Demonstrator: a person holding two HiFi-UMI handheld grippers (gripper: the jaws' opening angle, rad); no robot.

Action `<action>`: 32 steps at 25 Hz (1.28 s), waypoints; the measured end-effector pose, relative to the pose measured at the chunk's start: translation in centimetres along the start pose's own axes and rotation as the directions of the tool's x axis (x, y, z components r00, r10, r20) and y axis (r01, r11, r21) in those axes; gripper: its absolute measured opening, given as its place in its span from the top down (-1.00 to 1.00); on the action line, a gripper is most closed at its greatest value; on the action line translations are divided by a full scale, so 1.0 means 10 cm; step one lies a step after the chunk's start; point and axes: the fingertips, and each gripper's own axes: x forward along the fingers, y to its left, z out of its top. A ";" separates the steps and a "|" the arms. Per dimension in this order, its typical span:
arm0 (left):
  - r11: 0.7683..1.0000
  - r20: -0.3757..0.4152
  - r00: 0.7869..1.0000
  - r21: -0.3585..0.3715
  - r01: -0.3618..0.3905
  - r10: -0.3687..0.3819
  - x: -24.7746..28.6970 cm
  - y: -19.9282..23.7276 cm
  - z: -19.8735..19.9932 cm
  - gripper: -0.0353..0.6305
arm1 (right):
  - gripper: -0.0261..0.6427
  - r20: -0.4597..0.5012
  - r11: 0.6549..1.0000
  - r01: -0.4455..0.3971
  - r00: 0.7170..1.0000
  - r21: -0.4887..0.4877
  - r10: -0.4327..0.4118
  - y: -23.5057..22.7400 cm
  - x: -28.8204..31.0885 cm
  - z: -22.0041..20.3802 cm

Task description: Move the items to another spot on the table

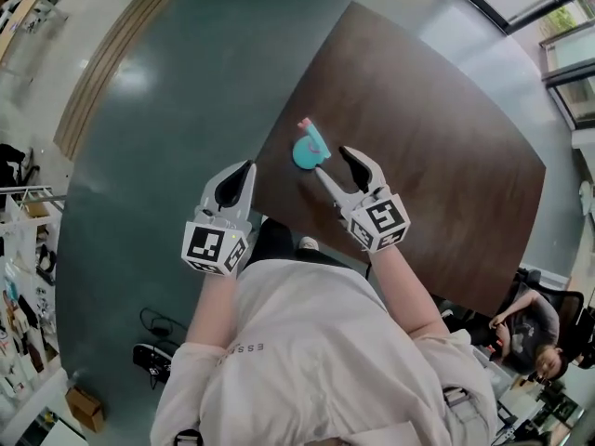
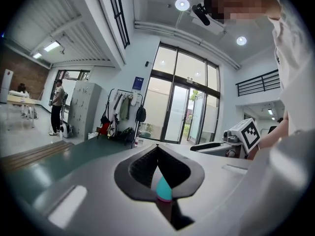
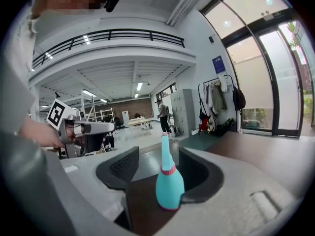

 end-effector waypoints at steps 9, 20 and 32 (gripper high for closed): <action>0.998 -0.068 0.996 -0.048 0.050 -0.053 0.21 0.63 -0.16 0.85 | 0.16 -0.096 0.997 0.060 0.994 0.051 -0.055 -0.01 0.63 -0.24; 0.983 -0.095 0.979 0.017 0.183 -0.180 0.27 0.71 -0.16 0.85 | 0.55 -0.087 0.988 0.150 0.985 0.034 -0.146 0.00 0.72 -0.36; 0.910 -0.139 0.907 0.068 0.408 -0.397 0.51 0.14 -0.16 0.85 | 0.56 0.001 0.920 0.381 0.924 0.087 -0.383 -0.22 -0.02 -0.32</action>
